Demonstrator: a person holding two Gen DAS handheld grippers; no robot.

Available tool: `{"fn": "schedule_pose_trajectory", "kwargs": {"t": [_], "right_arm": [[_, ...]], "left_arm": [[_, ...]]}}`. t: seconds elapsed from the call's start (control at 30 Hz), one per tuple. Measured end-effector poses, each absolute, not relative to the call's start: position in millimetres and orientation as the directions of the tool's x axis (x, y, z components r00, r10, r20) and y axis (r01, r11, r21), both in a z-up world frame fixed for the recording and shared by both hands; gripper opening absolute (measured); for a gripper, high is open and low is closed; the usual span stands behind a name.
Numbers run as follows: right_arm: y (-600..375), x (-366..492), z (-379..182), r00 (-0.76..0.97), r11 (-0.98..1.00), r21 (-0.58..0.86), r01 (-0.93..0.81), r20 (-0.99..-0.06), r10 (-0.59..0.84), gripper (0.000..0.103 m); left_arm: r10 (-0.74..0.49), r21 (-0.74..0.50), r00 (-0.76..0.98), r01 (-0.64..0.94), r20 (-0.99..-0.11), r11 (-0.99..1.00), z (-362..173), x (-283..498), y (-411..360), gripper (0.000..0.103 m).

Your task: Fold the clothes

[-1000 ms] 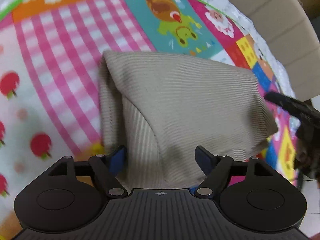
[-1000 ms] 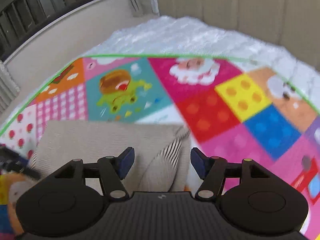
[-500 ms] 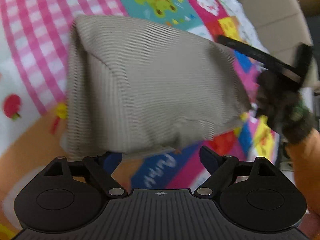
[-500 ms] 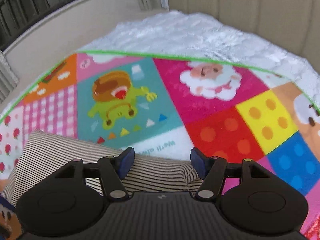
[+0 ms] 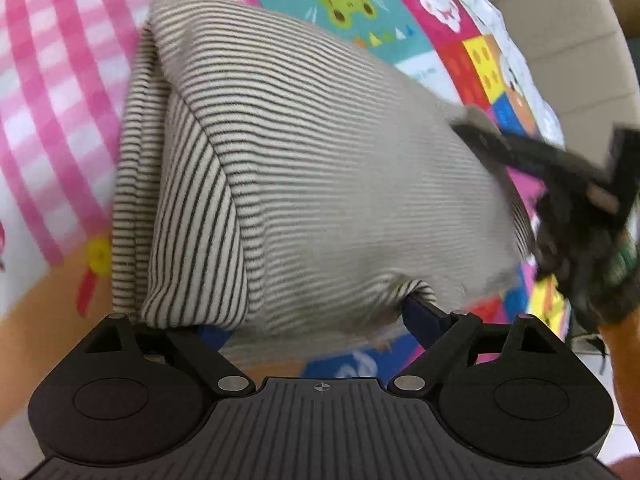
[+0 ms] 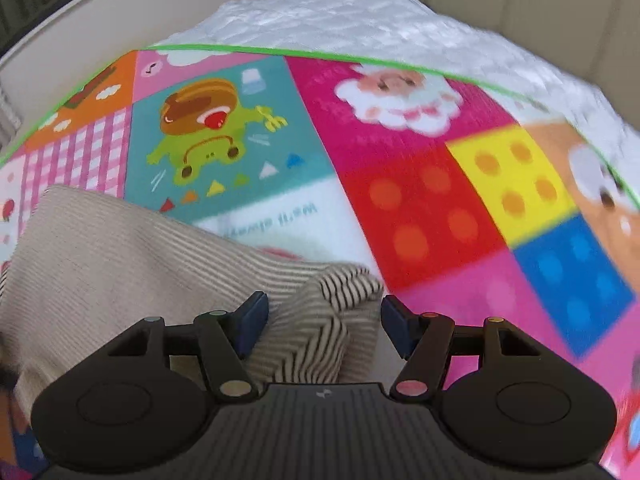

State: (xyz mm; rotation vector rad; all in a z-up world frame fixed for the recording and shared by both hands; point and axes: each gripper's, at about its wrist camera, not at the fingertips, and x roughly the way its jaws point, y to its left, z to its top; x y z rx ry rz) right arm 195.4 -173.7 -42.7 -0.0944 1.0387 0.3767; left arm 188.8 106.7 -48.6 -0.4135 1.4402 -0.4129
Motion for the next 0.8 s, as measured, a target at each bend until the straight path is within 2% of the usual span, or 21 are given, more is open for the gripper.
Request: {"fn": "schedule_pose_trajectory", "kwargs": {"t": [0.3, 0.6, 0.8], "right_arm": [[-186.8, 154.0, -34.4, 0.395, 0.931, 0.170, -0.324, -0.870, 0.296, 0.063], [-190.6, 176.2, -9.0, 0.492, 0.933, 0.185, -0.310, -0.808, 0.324, 0.063], [-167.6, 185.1, -29.6, 0.486, 0.921, 0.084, -0.380, -0.829, 0.276, 0.063]], "left_arm": [[-0.366, -0.332, 0.243, 0.171, -0.898, 0.928, -33.5, 197.6, 95.6, 0.093], [-0.331, -0.295, 0.256, 0.170, -0.908, 0.940, -18.8, 185.4, 99.0, 0.095], [-0.336, -0.293, 0.253, 0.193, -0.907, 0.936, -7.9, 171.6, 92.8, 0.096]]}}
